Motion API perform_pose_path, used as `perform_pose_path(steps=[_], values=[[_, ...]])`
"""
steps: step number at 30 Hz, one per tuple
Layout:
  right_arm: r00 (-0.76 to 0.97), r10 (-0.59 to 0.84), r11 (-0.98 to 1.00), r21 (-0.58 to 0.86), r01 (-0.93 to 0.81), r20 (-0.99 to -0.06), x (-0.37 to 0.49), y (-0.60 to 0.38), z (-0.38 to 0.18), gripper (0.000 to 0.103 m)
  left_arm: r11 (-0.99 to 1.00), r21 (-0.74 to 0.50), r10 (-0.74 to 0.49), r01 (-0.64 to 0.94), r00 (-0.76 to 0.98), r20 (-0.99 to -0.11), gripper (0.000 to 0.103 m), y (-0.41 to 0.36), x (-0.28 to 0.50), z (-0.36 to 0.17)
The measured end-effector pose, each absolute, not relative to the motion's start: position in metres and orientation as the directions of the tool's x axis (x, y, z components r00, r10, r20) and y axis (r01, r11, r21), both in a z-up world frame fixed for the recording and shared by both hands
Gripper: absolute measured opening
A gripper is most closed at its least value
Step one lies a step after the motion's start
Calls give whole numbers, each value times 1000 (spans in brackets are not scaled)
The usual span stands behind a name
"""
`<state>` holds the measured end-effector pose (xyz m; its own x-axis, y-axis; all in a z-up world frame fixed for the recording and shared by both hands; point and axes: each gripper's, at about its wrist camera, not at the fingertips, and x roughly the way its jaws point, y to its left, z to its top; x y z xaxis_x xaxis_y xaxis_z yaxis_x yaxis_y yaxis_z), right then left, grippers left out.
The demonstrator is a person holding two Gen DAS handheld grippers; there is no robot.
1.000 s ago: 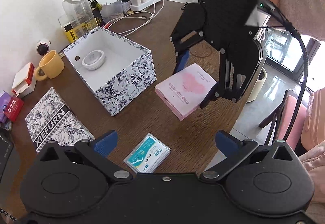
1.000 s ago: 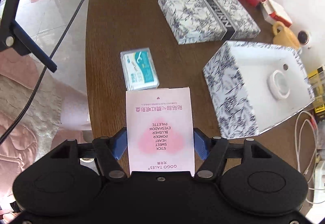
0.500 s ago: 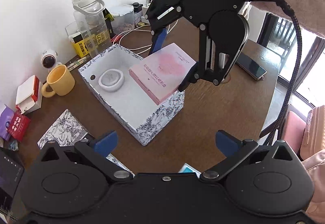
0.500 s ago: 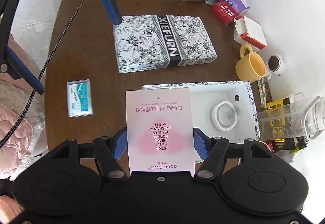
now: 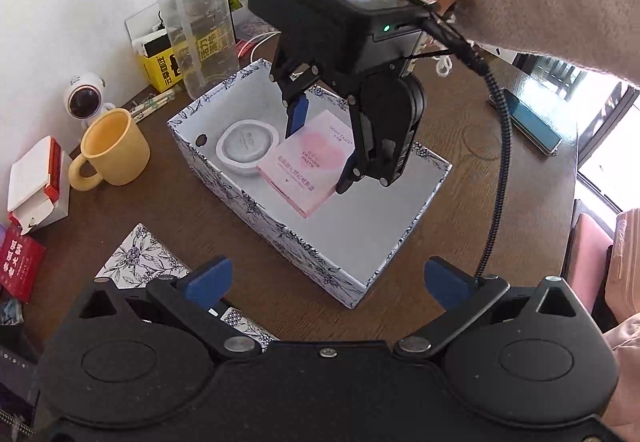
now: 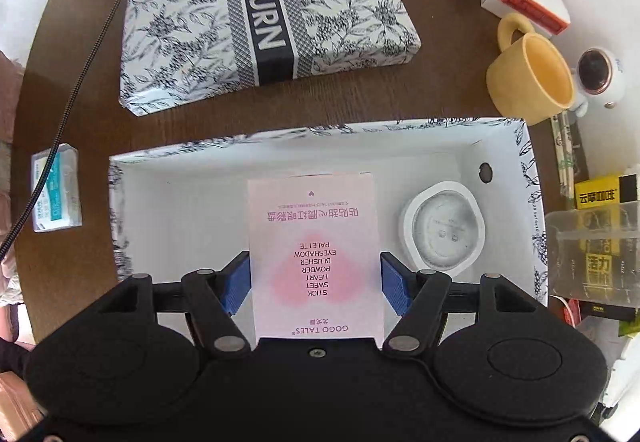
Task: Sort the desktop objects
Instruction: 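Carry the pink palette card with the right gripper into the open box, then open the right gripper to drop the palette card and lift away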
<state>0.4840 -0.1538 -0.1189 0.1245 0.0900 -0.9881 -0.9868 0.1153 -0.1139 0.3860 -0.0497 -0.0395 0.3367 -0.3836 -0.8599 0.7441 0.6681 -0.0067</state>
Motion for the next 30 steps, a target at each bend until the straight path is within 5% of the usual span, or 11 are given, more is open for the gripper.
perform_pose_path(steps=[11, 27, 30], values=[[81, 23, 99, -79, -992, -996, 516, -149, -184, 70, 619, -49, -424, 784, 280, -861, 103, -45, 399, -55], [66, 52, 64, -63, -996, -996, 519, -154, -192, 71, 601, -52, -399, 797, 243, -884, 103, -53, 404, -70], [65, 52, 70, -61, -996, -997, 516, -153, -190, 79, 611, -59, -395, 789, 240, -887, 103, -55, 405, -69]])
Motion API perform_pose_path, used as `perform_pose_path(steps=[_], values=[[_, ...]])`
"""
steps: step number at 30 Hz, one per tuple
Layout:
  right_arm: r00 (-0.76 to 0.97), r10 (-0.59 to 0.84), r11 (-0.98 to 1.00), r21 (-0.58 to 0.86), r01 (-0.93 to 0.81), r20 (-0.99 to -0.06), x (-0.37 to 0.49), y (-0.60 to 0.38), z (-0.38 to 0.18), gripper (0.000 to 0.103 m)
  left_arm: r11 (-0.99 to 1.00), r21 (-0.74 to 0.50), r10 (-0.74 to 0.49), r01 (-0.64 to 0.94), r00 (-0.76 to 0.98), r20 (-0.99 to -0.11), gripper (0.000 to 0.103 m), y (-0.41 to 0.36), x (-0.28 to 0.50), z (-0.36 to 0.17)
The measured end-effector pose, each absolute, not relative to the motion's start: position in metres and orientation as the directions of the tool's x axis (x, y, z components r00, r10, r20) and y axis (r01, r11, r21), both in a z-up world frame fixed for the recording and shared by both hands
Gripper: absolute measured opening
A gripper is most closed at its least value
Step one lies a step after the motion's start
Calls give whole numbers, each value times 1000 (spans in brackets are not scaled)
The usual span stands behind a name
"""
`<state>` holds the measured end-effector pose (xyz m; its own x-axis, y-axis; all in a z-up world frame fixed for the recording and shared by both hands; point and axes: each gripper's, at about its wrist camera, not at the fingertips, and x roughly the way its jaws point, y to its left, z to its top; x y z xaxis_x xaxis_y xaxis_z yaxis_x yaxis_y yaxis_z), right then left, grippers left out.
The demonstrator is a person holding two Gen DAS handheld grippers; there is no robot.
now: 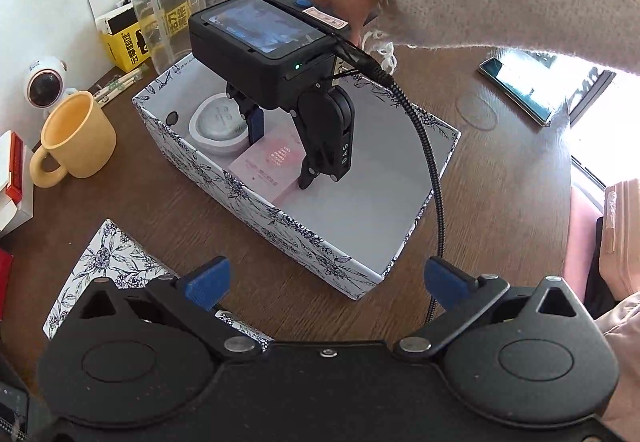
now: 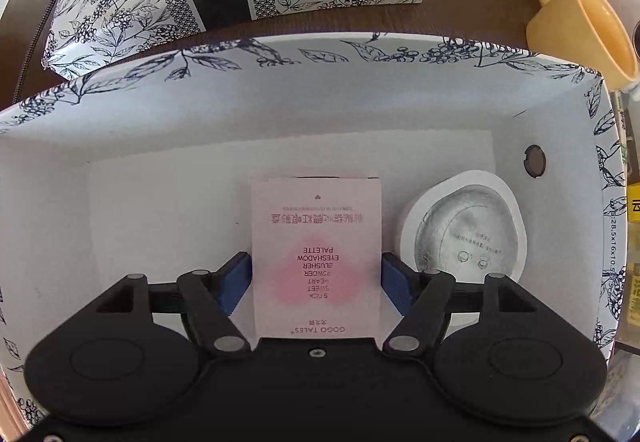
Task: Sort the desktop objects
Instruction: 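Open the right gripper to drop the palette card and lift away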
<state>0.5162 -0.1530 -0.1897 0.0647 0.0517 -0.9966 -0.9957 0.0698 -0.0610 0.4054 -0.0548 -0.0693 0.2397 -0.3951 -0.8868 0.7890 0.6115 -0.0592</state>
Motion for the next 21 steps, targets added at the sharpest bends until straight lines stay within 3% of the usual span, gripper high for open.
perform_pose_path(steps=[8, 16, 21], values=[[70, 104, 160, -53, -986, -992, 500, -158, -160, 98, 637, -27, -380, 771, 283, -881, 103, -65, 394, -60], [192, 225, 249, -134, -959, -955, 469, -170, -94, 100, 672, 20, -350, 740, 341, -872, 103, -73, 358, -42], [285, 364, 348, -154, -925, -887, 430, -185, -43, 101, 701, 64, -327, 711, 399, -857, 103, -76, 321, -26]])
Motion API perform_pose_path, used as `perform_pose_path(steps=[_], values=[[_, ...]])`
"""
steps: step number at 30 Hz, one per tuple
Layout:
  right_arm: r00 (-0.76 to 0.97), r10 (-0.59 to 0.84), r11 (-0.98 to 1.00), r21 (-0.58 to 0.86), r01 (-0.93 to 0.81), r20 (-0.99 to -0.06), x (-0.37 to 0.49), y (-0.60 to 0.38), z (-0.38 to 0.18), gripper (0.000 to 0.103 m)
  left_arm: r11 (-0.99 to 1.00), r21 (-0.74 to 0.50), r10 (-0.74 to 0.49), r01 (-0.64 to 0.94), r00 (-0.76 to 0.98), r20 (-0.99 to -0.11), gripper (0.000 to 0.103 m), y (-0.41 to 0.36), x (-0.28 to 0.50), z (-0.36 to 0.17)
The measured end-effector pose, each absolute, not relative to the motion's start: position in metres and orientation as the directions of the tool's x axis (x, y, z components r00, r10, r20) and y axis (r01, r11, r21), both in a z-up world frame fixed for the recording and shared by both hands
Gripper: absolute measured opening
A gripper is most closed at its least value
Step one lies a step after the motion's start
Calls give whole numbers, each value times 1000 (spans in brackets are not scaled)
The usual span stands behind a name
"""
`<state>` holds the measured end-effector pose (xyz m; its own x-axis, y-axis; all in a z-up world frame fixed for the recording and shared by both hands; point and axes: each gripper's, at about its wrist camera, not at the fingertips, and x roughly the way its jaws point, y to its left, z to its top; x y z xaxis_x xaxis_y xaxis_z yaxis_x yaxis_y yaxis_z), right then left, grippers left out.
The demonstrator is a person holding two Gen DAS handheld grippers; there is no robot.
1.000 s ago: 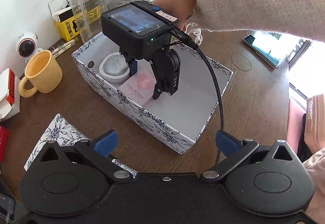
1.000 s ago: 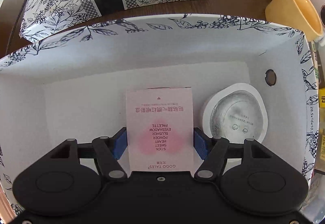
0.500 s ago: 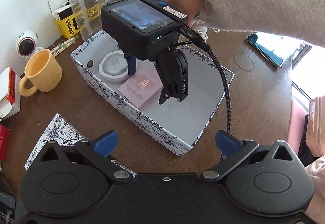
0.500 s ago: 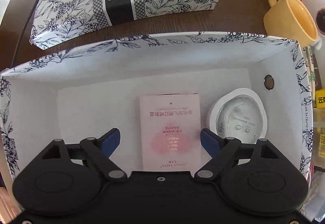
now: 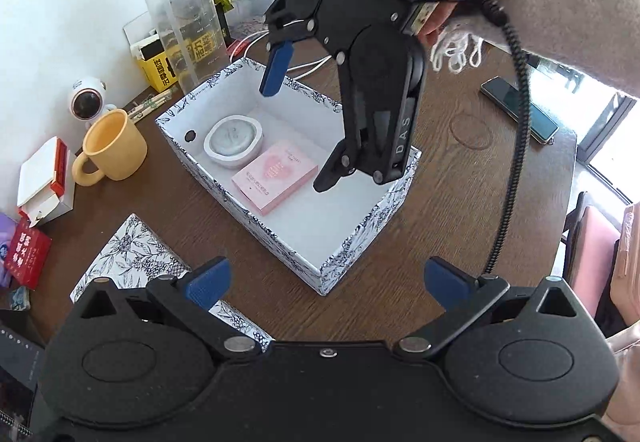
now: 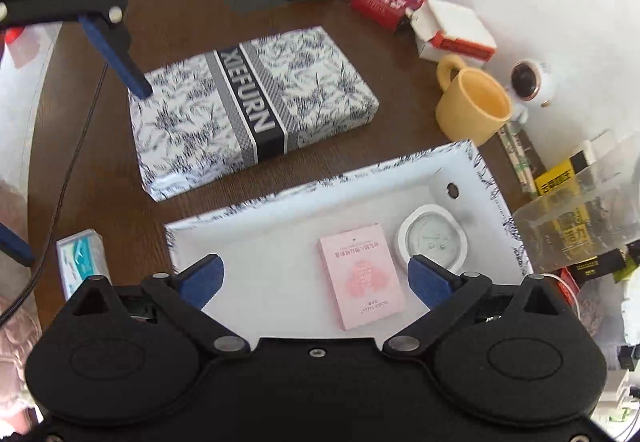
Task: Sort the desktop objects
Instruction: 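Open the right gripper to drop the palette card and lift away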
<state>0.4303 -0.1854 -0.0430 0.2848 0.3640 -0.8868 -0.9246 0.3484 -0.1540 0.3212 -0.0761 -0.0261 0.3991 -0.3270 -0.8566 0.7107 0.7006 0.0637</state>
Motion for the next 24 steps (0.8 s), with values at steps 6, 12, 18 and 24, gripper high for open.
perform_pose_path(steps=[6, 12, 18, 24], values=[[371, 454, 415, -175, -893, -810, 359, -205, -1, 103, 745, 77, -315, 662, 451, -835, 103, -76, 269, -15], [400, 468, 432, -191, -881, -788, 294, -219, 1, 103, 793, 73, -298, 605, 489, -820, 103, -68, 215, -12], [380, 503, 461, -131, -878, -776, 238, -227, -16, 103, 846, 41, -273, 531, 499, -823, 103, -52, 178, -21], [322, 499, 467, -63, -882, -805, 189, -221, -45, 103, 857, 45, -249, 514, 489, -836, 103, -44, 156, -37]])
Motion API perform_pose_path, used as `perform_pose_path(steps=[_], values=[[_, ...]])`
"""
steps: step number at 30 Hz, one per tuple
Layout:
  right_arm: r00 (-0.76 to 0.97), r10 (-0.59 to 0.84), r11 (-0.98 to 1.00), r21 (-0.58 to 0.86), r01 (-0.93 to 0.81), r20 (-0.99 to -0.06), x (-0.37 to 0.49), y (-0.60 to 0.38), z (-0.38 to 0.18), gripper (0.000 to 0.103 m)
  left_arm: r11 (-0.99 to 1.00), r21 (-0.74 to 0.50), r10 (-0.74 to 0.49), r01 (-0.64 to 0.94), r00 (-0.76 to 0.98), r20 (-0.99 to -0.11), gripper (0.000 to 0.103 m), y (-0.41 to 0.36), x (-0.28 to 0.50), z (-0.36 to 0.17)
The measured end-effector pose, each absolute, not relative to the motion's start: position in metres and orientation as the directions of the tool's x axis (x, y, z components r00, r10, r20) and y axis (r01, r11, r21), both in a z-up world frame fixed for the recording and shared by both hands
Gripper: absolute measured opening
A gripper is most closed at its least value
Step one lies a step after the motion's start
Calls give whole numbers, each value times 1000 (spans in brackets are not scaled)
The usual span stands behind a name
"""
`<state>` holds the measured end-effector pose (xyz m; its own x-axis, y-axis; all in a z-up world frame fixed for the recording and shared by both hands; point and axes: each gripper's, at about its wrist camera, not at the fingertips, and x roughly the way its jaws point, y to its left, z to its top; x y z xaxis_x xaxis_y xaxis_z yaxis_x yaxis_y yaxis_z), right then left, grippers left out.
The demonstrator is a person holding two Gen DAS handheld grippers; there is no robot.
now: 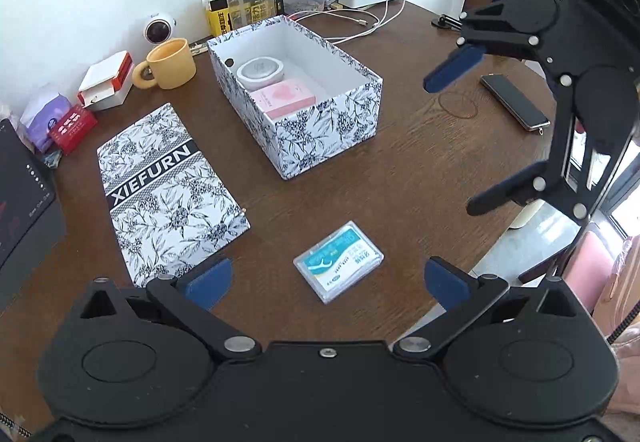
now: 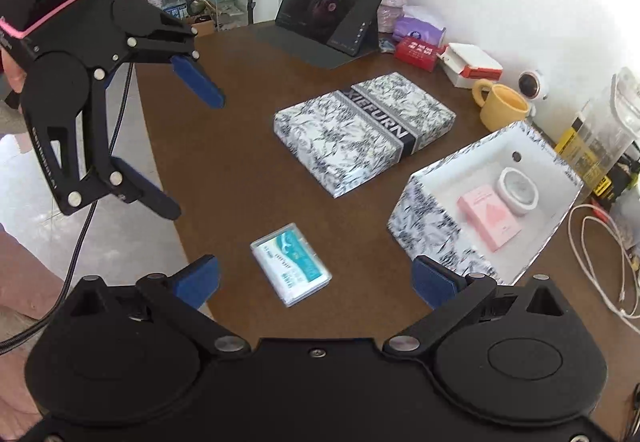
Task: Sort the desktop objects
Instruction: 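Open the right gripper to drop the palette card and lift away, then lower the left gripper onto the clear floss box and close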
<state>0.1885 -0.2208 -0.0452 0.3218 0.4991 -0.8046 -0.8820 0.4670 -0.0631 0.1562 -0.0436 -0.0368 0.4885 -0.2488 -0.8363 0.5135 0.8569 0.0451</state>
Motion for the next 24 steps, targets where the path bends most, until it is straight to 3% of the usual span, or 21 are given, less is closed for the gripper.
perform_pose_path(steps=[10, 16, 20, 24], values=[[303, 475, 494, -35, -869, -826, 154, -218, -69, 103, 810, 103, -213, 577, 454, -865, 103, -53, 158, -75], [316, 467, 508, -41, -860, -826, 145, -212, -67, 103, 640, 164, -268, 751, 418, -868, 103, -71, 176, -114], [339, 453, 526, -60, -848, -824, 140, -206, -64, 103, 478, 224, -252, 849, 377, -891, 95, -86, 189, -148], [344, 435, 557, -52, -829, -832, 140, -203, -67, 103, 408, 195, -258, 892, 317, -913, 90, -91, 202, -168]])
